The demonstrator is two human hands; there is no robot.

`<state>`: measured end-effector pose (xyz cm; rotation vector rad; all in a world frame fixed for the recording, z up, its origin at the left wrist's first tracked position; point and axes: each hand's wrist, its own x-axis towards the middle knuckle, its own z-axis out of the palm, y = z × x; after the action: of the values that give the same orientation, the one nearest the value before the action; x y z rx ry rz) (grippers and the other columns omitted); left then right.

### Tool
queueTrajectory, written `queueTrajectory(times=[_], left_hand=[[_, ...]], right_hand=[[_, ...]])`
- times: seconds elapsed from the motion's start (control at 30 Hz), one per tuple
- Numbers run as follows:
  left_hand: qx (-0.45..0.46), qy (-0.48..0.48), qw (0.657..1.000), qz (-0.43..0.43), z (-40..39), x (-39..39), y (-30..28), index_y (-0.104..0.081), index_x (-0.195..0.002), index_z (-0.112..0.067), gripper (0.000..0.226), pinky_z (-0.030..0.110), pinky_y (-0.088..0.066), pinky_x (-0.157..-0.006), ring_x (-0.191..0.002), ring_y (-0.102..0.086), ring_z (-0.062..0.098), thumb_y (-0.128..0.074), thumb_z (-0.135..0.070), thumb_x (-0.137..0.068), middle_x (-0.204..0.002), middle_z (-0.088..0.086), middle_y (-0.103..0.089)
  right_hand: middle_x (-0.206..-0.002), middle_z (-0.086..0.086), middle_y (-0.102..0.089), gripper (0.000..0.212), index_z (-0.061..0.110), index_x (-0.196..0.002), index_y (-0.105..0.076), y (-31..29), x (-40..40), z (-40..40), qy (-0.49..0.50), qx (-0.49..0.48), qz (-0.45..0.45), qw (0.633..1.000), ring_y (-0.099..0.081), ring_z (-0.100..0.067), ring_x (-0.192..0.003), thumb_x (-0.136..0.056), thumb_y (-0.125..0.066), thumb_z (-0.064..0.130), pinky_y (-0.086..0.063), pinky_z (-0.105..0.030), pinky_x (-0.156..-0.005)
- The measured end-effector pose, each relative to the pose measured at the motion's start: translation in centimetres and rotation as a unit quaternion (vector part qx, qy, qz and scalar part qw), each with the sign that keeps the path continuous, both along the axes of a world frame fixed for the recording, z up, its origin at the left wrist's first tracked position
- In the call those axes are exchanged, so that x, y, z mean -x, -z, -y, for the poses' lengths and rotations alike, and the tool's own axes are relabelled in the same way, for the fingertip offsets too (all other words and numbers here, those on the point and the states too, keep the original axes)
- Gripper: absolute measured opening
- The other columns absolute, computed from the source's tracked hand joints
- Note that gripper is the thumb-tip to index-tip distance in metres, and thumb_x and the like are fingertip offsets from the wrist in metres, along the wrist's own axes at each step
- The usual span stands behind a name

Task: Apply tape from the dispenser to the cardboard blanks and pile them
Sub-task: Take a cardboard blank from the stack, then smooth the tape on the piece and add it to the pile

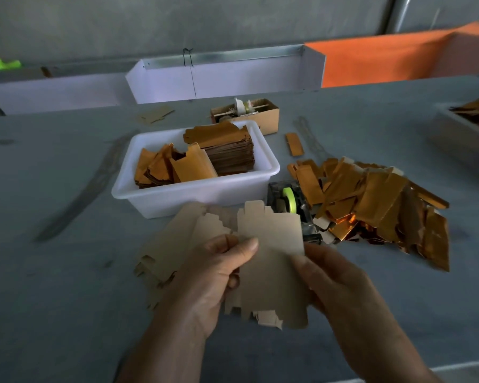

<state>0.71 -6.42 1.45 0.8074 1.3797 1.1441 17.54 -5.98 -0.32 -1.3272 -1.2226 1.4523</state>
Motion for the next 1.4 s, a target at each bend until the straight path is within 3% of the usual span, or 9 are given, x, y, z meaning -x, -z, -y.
queueTrajectory(times=[0.2, 0.37, 0.63, 0.77, 0.9, 1.03, 1.17, 1.27, 1.4], left_hand=[[-0.02, 0.013, 0.999, -0.028, 0.7, -2.0, 0.1, -0.073, -0.088, -0.021, 0.035, 0.033, -0.053, -0.078, -0.083, -0.07, 0.017, -0.078, -0.037, -0.058, -0.085, -0.002, -0.075], [-0.041, -0.028, 0.993, -0.106, 0.7, -3.1, 0.9, -0.069, -0.096, -0.022, 0.021, 0.008, -0.047, -0.054, -0.073, -0.067, 0.001, -0.076, -0.029, -0.077, -0.084, -0.009, -0.074], [-0.078, -0.054, 0.981, -0.17, 0.7, -3.6, 1.3, -0.071, -0.084, -0.023, 0.006, 0.014, -0.049, -0.053, -0.067, -0.067, 0.005, -0.074, -0.025, -0.079, -0.075, -0.008, -0.073], [-0.102, -0.058, 0.963, -0.241, 0.6, -4.3, 1.4, -0.069, -0.08, -0.017, 0.002, 0.041, -0.056, -0.061, -0.069, -0.066, 0.022, -0.069, -0.018, -0.079, -0.07, 0.004, -0.069], [-0.071, 0.015, 0.991, -0.114, 1.1, -4.3, 0.7, -0.071, -0.076, -0.021, 0.013, 0.029, -0.053, -0.049, -0.059, -0.066, 0.014, -0.065, -0.022, -0.087, -0.064, 0.001, -0.068], [-0.029, 0.083, 0.995, -0.036, 1.2, -3.5, 0.5, -0.073, -0.079, -0.024, 0.027, 0.038, -0.053, -0.077, -0.08, -0.068, 0.018, -0.057, -0.045, -0.086, -0.076, 0.001, -0.071], [-0.068, 0.082, 0.987, -0.119, 1.4, -3.3, 0.7, -0.07, -0.077, -0.025, 0.023, 0.02, -0.047, -0.059, -0.065, -0.062, 0.008, -0.055, -0.031, -0.094, -0.067, -0.006, -0.066], [-0.065, 0.11, 0.979, -0.156, 1.4, -2.6, 0.9, -0.07, -0.089, -0.02, 0.018, 0.032, -0.048, -0.071, -0.076, -0.064, 0.025, -0.055, -0.029, -0.095, -0.084, 0.007, -0.071], [-0.045, 0.168, 0.976, -0.132, 1.7, -2.8, 0.8, -0.072, -0.09, -0.027, 0.016, 0.037, -0.054, -0.082, -0.084, -0.069, 0.015, -0.057, -0.032, -0.093, -0.084, -0.002, -0.073]], right_hand=[[-0.088, -0.012, -0.07, 0.011, 0.014, -0.088, -0.071, 0.3, 0.3, 0.0, 0.037, 0.039, -0.077, 0.996, -0.061, -0.029, -0.088, -0.082, -0.063, 0.011, -0.048, -0.054, -0.086], [-0.081, 0.001, -0.071, 0.015, 0.025, -0.08, -0.074, 0.5, 0.1, 0.1, 0.04, 0.0, -0.036, 0.999, -0.062, -0.022, -0.086, -0.085, -0.061, 0.018, -0.052, -0.043, -0.08], [-0.067, 0.017, -0.065, 0.019, 0.039, -0.079, -0.061, 0.1, 0.0, 0.7, 0.052, -0.154, 0.15, 0.975, -0.057, 0.009, -0.067, -0.081, -0.069, 0.022, -0.041, -0.005, -0.054], [-0.072, 0.018, -0.064, 0.018, 0.046, -0.086, -0.05, -0.4, 0.9, 1.7, 0.06, -0.255, 0.21, 0.942, -0.058, 0.009, -0.077, -0.078, -0.065, 0.038, -0.042, -0.002, -0.06], [-0.083, 0.014, -0.064, 0.019, 0.047, -0.096, -0.053, -0.5, 1.3, 2.0, 0.058, -0.29, 0.183, 0.937, -0.063, 0.001, -0.075, -0.079, -0.045, 0.051, -0.051, -0.011, -0.061], [-0.089, 0.014, -0.062, 0.028, 0.027, -0.105, -0.066, -0.5, 1.1, 1.7, 0.048, -0.307, 0.219, 0.925, -0.065, -0.004, -0.075, -0.085, -0.049, 0.037, -0.055, -0.02, -0.063], [-0.088, 0.012, -0.066, 0.017, 0.038, -0.098, -0.062, -0.1, 1.1, 1.6, 0.031, -0.251, 0.197, 0.947, -0.065, 0.0, -0.078, -0.083, -0.061, 0.029, -0.054, -0.014, -0.066], [-0.083, 0.012, -0.064, 0.032, 0.042, -0.09, -0.055, 0.0, 0.9, 1.5, 0.046, -0.174, 0.16, 0.971, -0.06, 0.006, -0.078, -0.061, -0.057, 0.056, -0.048, -0.008, -0.062], [-0.083, -0.007, -0.07, 0.041, 0.026, -0.086, -0.07, 0.2, 0.5, 0.9, 0.008, -0.019, 0.005, 1.0, -0.066, -0.023, -0.086, -0.054, -0.068, 0.05, -0.054, -0.044, -0.083]])
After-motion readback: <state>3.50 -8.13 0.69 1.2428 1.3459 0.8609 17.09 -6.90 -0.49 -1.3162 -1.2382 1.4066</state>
